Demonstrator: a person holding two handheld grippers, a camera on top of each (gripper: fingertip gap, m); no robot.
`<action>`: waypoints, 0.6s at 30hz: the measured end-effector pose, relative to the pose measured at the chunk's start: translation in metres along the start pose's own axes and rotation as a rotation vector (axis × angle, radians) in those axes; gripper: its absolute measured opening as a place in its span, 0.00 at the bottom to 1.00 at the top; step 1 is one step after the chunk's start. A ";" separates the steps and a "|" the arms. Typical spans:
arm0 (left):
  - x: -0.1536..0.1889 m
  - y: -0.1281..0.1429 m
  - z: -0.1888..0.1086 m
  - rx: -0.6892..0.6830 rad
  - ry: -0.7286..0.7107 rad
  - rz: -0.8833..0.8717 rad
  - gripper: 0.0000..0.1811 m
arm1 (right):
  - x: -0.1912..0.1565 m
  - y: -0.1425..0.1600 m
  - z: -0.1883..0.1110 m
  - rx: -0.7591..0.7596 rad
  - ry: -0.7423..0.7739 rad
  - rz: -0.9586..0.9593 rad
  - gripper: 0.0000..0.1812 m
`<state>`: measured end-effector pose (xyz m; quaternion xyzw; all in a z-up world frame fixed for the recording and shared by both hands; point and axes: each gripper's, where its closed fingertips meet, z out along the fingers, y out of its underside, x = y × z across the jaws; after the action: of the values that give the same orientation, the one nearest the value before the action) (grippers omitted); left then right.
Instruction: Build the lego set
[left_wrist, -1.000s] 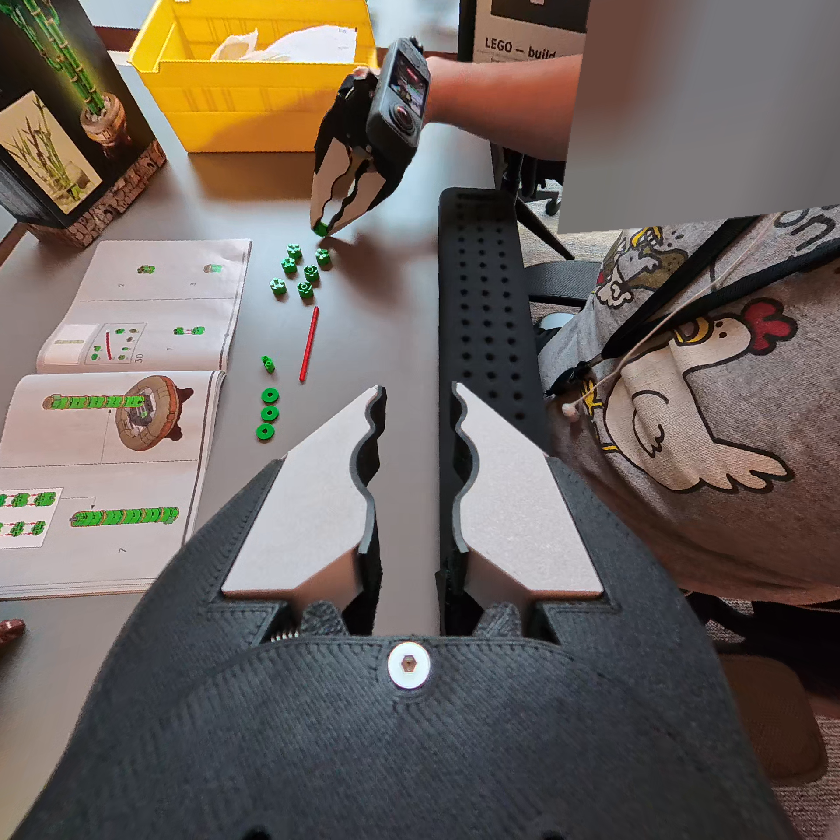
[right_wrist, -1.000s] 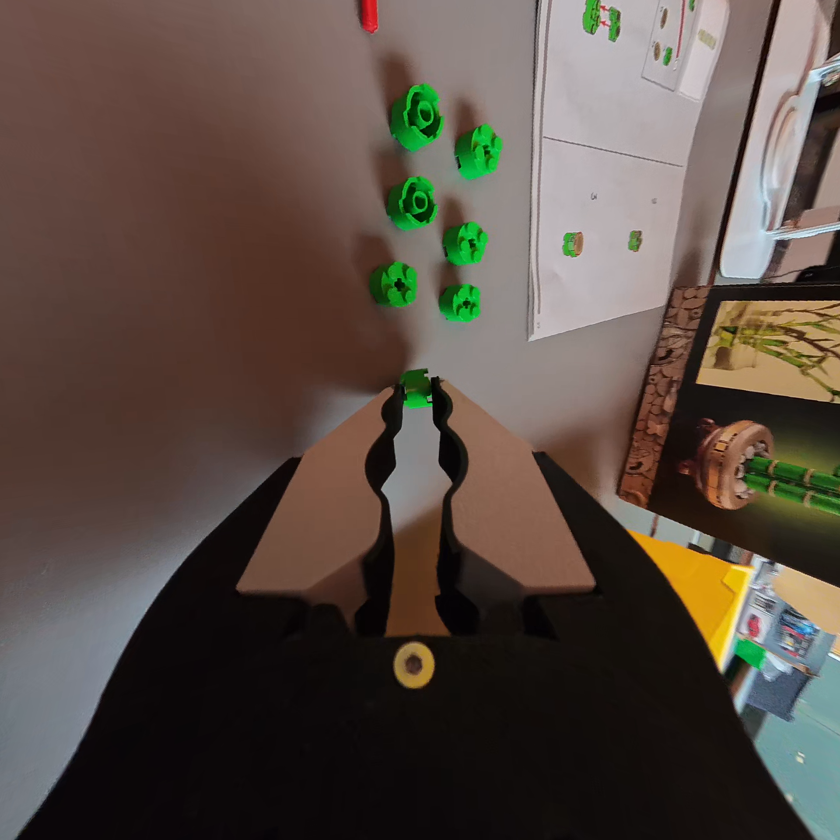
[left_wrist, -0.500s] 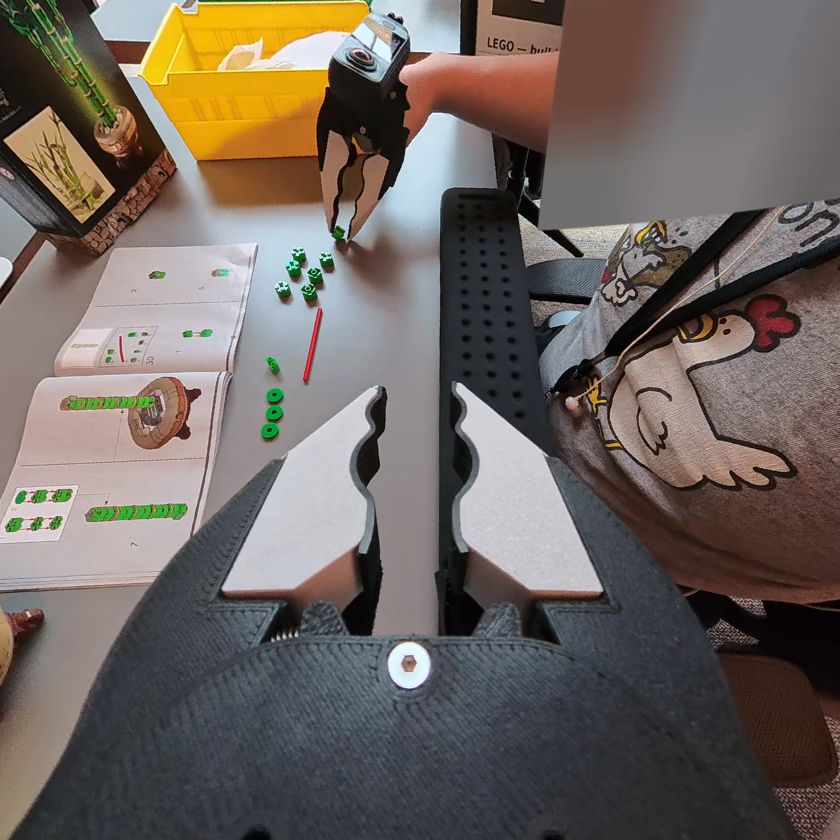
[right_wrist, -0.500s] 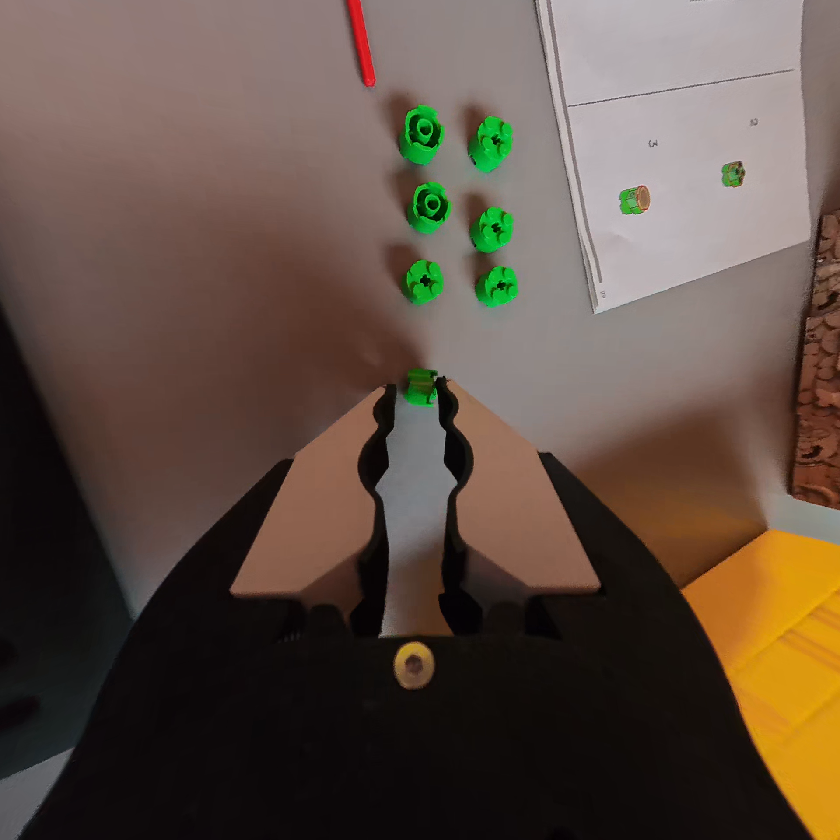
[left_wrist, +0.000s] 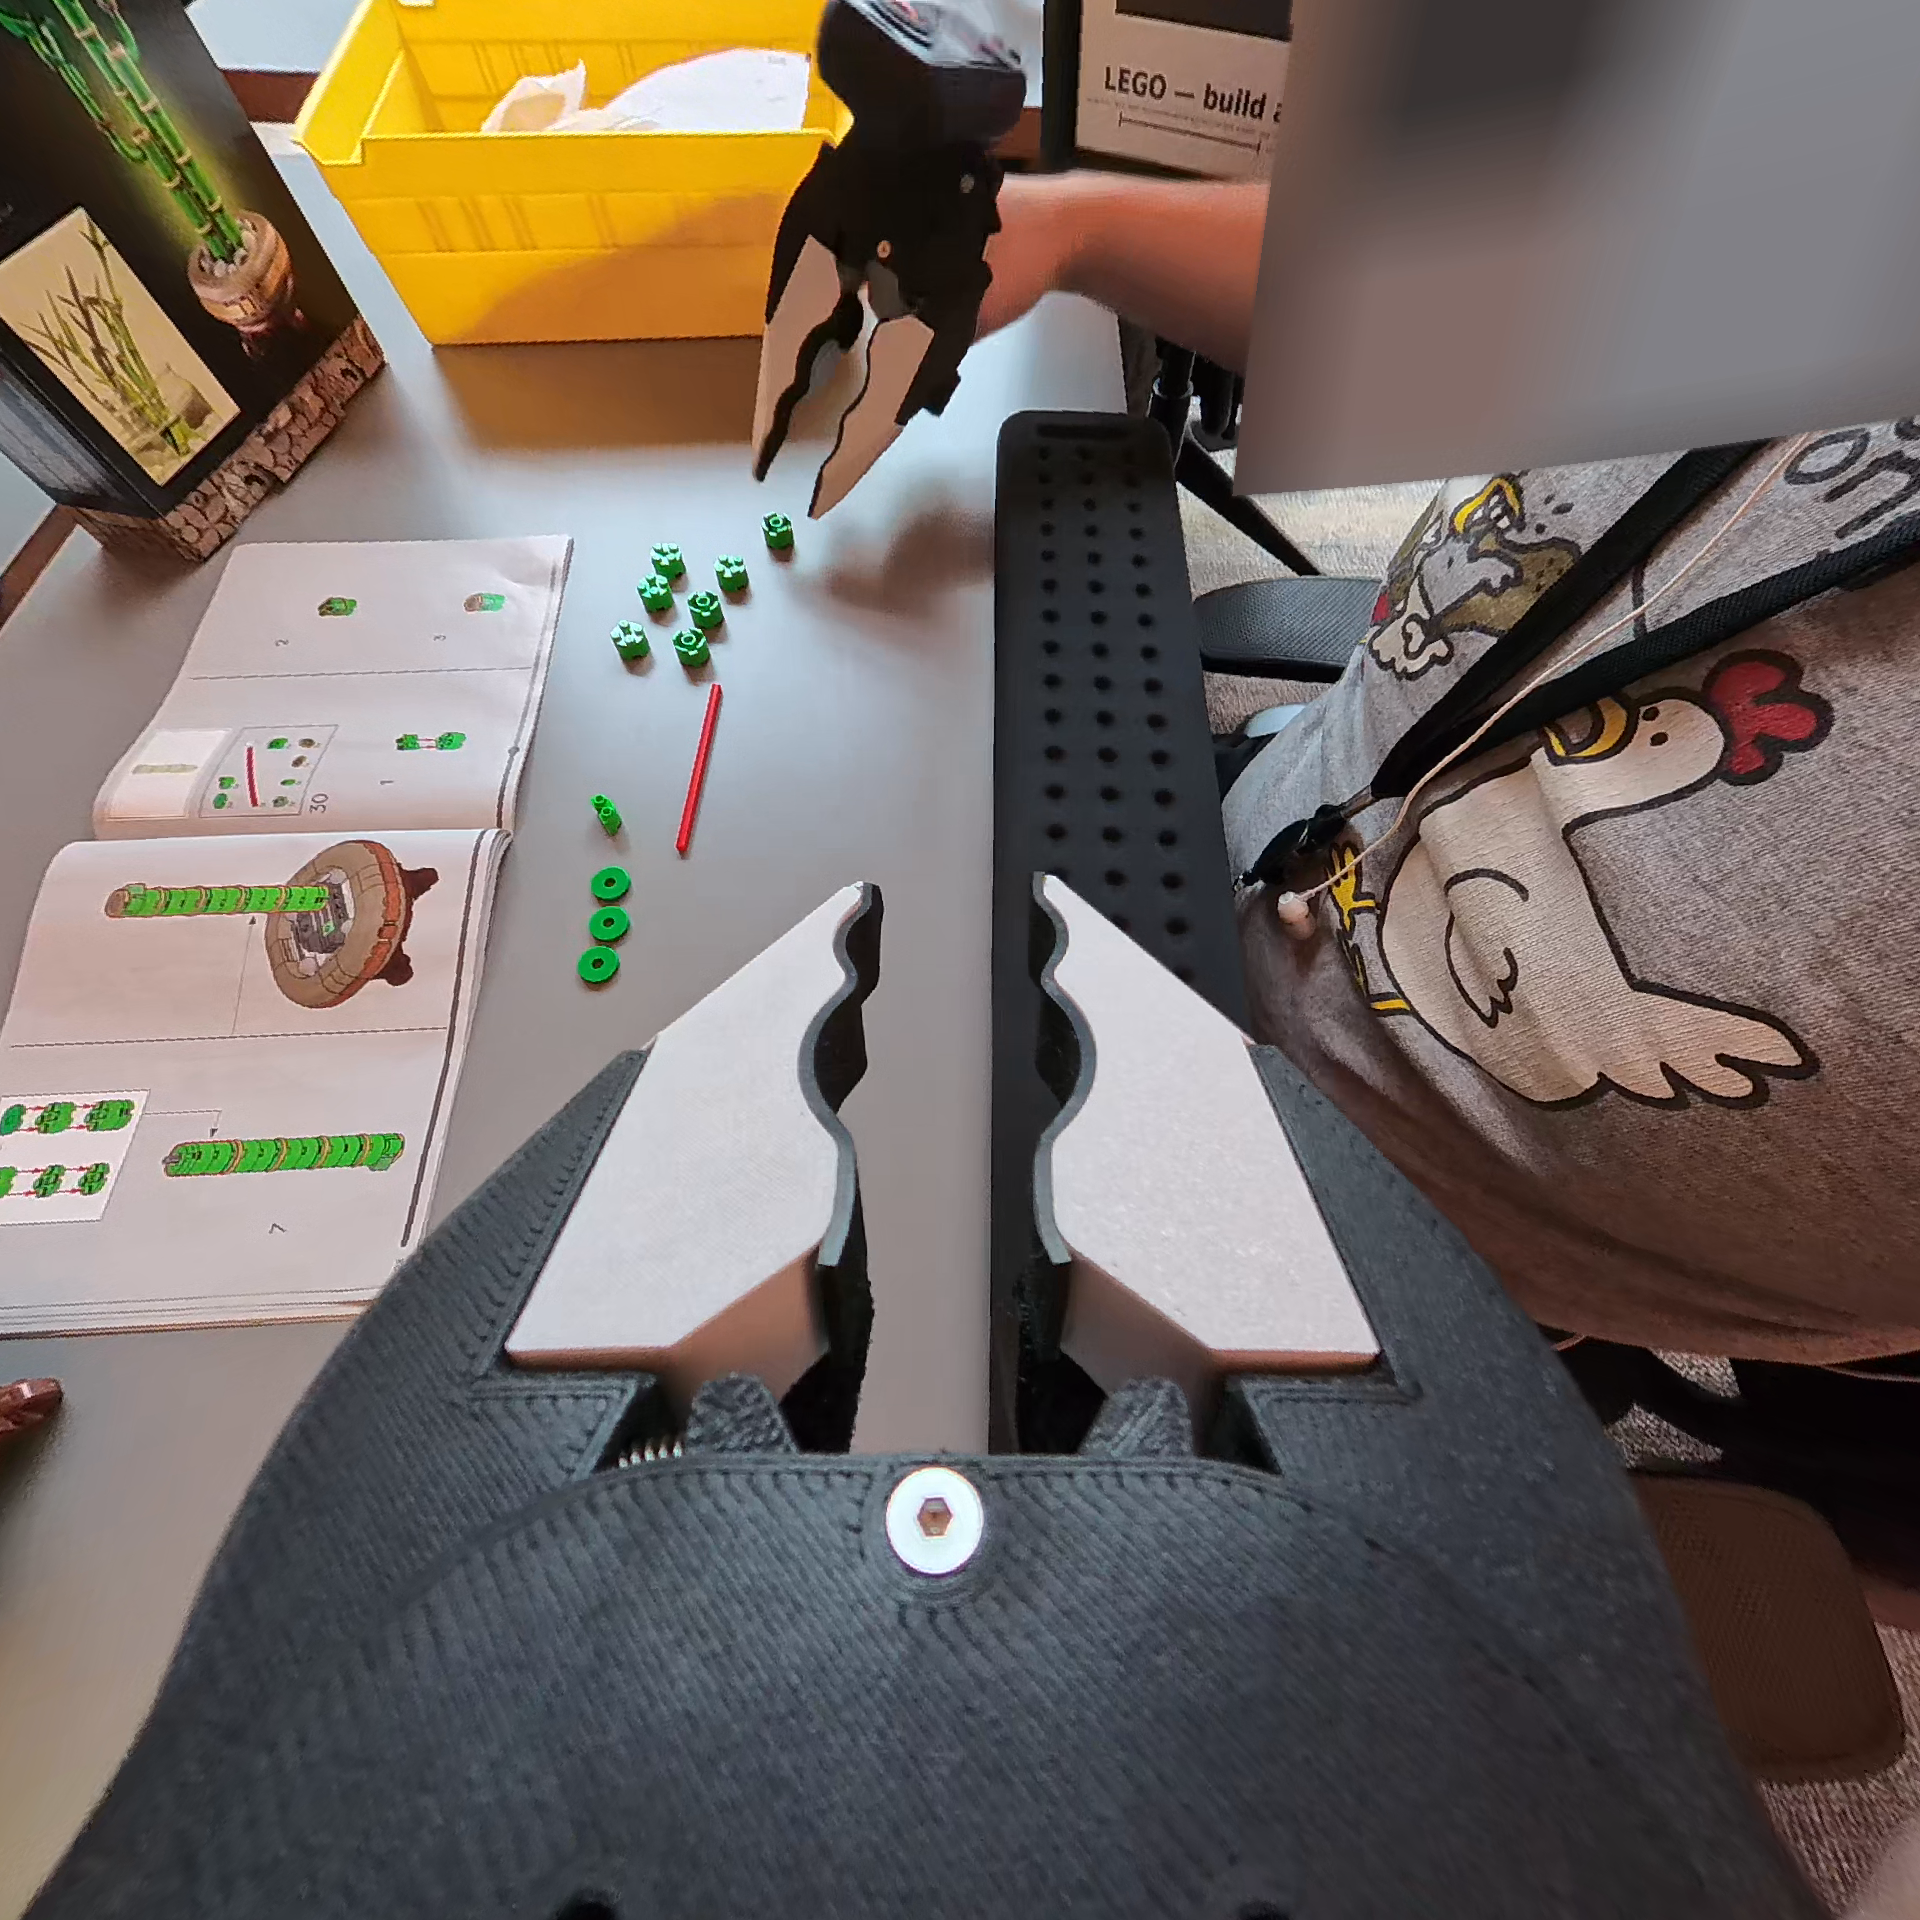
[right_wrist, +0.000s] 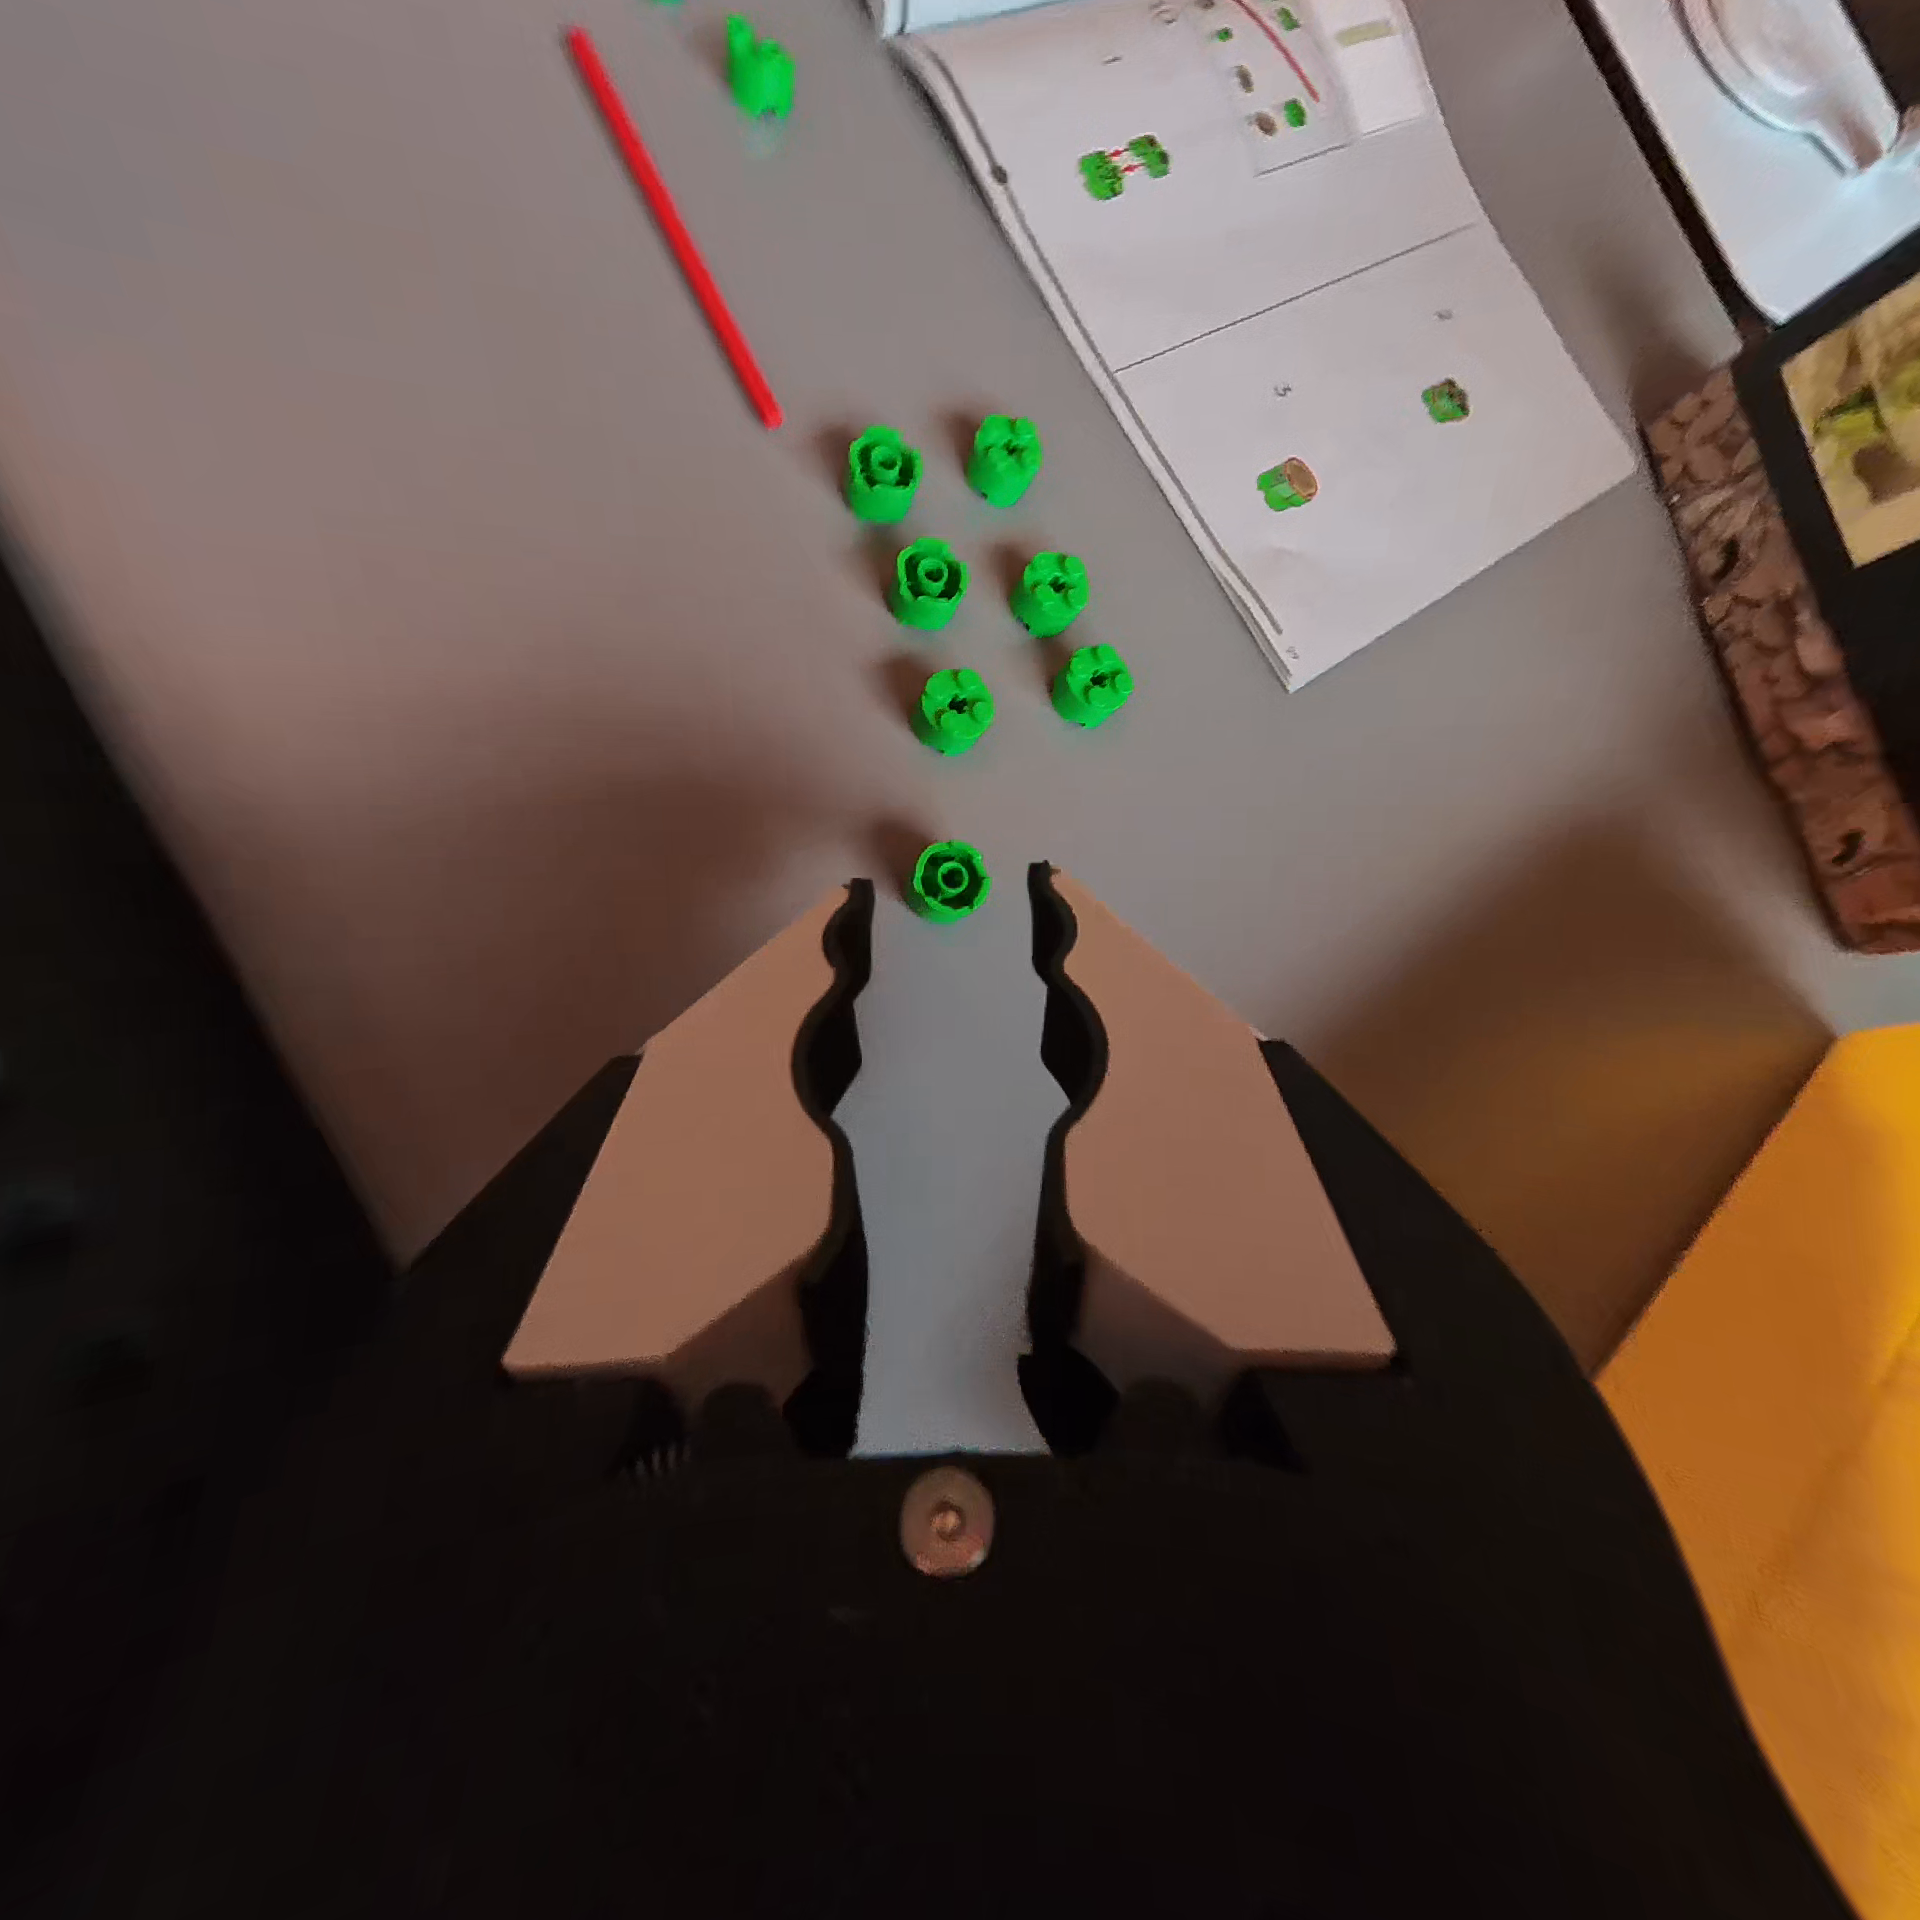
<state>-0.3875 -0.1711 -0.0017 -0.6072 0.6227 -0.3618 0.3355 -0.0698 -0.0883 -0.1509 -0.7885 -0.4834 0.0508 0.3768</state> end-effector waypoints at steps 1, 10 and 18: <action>0.000 0.000 0.000 0.005 -0.002 -0.001 0.15 | 0.001 0.000 0.002 0.012 -0.008 0.048 0.17; 0.005 0.002 -0.001 0.004 -0.017 -0.005 0.15 | -0.007 0.007 0.018 0.010 -0.110 0.165 0.09; 0.003 0.009 -0.001 0.061 -0.062 -0.057 0.15 | 0.023 0.003 0.029 0.014 -0.049 0.228 0.09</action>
<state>-0.3931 -0.1737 -0.0085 -0.6251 0.5833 -0.3710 0.3625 -0.0690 -0.0550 -0.1671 -0.8343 -0.3992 0.1159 0.3621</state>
